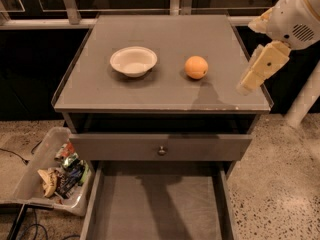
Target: Place orange into middle drawer
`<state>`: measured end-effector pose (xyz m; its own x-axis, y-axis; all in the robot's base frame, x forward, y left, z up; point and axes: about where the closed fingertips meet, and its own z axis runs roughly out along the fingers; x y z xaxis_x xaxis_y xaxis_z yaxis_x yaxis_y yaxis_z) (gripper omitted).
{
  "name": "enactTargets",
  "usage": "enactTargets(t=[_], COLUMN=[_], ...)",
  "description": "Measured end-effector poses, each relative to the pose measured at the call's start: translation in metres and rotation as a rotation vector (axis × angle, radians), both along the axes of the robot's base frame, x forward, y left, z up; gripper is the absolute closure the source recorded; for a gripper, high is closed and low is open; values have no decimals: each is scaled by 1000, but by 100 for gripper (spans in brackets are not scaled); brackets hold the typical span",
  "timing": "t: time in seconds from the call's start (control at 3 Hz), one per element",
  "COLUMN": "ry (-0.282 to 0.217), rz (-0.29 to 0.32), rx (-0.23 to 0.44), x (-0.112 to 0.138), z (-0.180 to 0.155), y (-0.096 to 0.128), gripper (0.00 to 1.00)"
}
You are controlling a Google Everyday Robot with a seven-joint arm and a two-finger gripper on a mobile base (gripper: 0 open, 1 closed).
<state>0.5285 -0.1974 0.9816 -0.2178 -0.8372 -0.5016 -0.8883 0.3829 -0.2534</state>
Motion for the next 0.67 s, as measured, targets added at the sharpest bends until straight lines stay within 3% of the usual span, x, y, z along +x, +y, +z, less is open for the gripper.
enactTargets(t=[0.67], ry=[-29], rz=[-137], rx=[94], x=[59], z=[-18], y=[1], gripper=[0])
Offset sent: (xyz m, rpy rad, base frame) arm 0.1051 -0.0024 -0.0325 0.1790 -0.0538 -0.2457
